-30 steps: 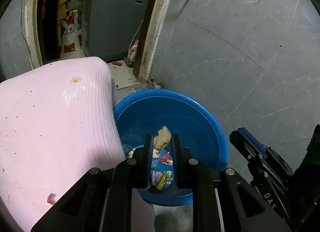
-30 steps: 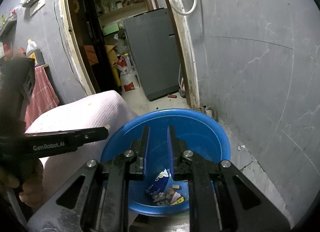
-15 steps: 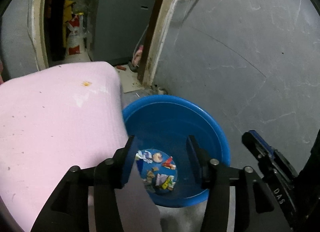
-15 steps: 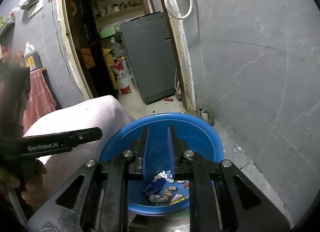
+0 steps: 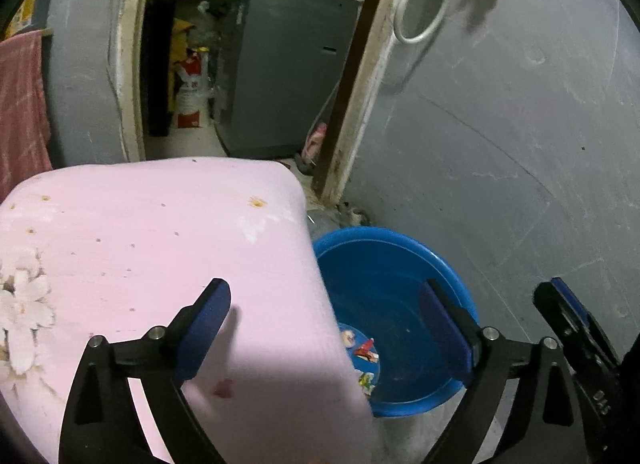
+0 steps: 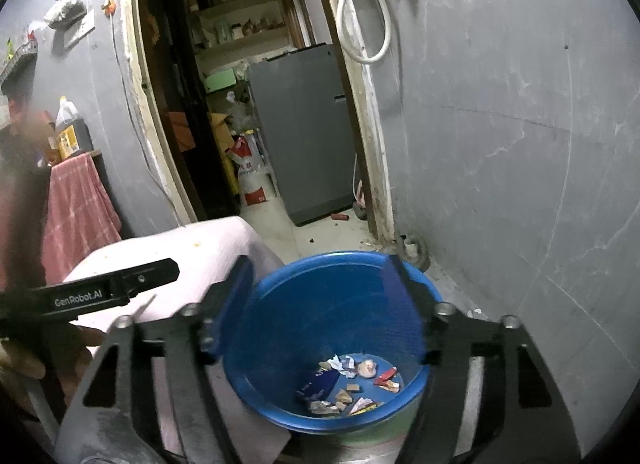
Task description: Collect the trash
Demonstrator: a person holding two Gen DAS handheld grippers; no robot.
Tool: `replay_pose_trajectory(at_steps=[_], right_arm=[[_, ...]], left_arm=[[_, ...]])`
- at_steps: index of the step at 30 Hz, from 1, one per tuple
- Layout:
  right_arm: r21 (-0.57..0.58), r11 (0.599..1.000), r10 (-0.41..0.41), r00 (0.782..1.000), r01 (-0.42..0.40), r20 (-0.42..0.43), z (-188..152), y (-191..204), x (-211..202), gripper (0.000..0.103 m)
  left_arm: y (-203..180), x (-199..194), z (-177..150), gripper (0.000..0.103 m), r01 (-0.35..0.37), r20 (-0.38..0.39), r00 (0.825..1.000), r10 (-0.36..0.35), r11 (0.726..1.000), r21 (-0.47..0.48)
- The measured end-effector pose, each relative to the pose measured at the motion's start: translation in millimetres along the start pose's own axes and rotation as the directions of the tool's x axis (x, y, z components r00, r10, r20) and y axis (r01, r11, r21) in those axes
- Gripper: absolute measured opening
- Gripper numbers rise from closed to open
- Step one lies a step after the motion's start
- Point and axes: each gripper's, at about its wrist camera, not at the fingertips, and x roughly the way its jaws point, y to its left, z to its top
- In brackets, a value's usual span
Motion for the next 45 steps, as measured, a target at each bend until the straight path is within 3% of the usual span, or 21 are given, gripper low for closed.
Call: replay_pose_trajectory(at_steps=[7,12,45], right_arm=[[-0.008,1.000,0.010,1.000,-0.010,0.028,5,11,-18,0.097],[-0.005,1.000,0.005,0.999,-0.004,0.046,6,17,-32,0.103],[-0.024,0.998,-0.048,0.989,0.052,0.143,-20,77,-131,0.103]], left_arm=[[3,-22,3,0.093,-0.016,0.046,0.999,0.015,1.000,0.014],[6,-41,0,0.095,-0.011,0.088,0.996,0.010,1.000,0.018],[13,-187,-70,0.101,-0.082,0.335,0.940,0.072,0.996,0.018]])
